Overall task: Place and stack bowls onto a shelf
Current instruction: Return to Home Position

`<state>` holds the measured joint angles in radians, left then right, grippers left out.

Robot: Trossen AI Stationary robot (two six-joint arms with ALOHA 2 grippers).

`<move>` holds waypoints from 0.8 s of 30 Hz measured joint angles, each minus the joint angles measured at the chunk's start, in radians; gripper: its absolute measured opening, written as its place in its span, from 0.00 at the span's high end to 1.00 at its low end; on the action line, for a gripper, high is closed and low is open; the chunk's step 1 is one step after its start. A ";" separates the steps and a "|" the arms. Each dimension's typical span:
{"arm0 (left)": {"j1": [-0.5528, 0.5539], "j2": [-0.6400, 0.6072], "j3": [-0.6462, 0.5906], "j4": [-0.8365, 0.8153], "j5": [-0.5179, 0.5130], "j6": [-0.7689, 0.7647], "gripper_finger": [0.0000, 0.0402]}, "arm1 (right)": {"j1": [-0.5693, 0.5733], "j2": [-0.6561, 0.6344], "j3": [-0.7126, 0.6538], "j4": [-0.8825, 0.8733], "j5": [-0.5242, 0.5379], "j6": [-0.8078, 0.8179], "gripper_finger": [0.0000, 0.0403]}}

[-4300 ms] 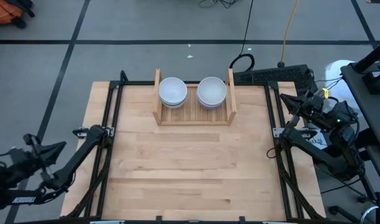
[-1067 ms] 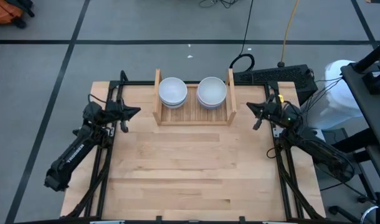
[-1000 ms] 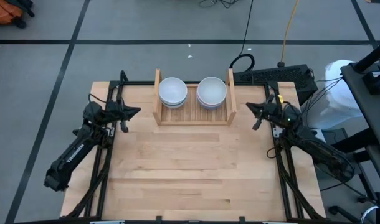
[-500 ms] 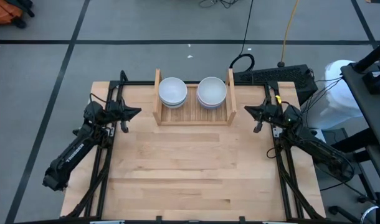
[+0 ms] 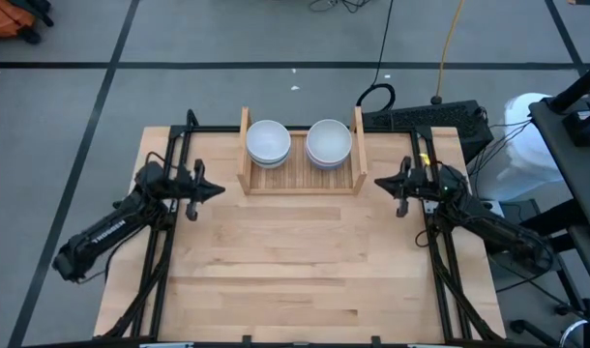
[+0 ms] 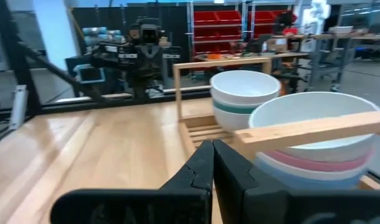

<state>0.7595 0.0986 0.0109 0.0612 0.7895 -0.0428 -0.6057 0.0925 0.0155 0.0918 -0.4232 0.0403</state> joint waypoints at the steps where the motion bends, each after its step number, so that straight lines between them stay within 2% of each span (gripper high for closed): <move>1: -0.018 0.000 0.000 0.000 0.000 0.004 0.98 | 0.013 0.000 0.000 0.000 0.000 0.000 1.00; 11: -0.130 0.000 0.000 -0.001 -0.004 -0.022 0.98 | 0.100 0.000 0.000 -0.008 0.000 0.062 1.00; 17: -0.140 0.000 0.000 0.000 -0.005 -0.104 0.98 | 0.106 0.001 0.000 -0.008 0.001 0.156 1.00; 24: -0.140 0.000 0.000 0.000 -0.005 -0.262 0.98 | 0.106 0.000 -0.001 0.001 0.002 0.157 1.00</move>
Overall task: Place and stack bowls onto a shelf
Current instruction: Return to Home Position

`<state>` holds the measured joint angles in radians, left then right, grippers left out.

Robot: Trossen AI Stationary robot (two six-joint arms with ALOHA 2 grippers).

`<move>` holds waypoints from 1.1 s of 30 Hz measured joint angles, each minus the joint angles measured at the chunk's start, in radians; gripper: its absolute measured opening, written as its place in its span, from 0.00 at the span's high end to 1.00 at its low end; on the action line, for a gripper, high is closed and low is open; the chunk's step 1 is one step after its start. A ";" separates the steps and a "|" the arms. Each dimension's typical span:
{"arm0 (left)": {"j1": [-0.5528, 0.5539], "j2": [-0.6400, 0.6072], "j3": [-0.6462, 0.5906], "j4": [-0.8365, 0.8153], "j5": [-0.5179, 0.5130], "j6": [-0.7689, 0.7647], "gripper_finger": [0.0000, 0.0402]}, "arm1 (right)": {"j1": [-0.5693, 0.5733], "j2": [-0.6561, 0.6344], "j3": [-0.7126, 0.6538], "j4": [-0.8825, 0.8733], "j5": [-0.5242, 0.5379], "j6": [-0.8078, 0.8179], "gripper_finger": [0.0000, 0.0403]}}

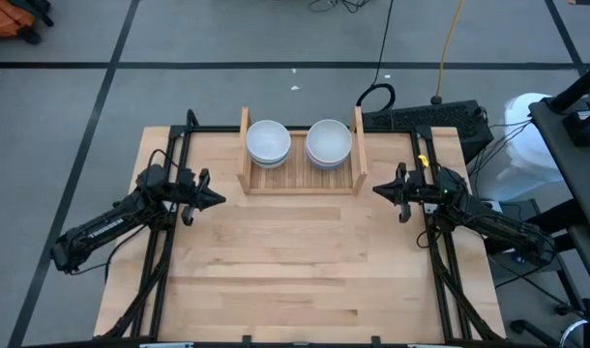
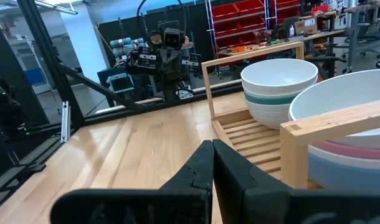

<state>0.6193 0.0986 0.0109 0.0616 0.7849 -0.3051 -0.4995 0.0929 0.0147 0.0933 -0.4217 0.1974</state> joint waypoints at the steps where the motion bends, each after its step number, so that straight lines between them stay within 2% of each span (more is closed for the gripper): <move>1: 0.000 0.000 0.000 0.000 0.000 -0.007 0.98 | 0.000 0.000 0.000 0.000 0.000 0.000 1.00; 33: 0.000 0.000 0.000 0.003 -0.001 -0.014 0.98 | 0.000 0.000 0.000 0.007 0.001 0.000 1.00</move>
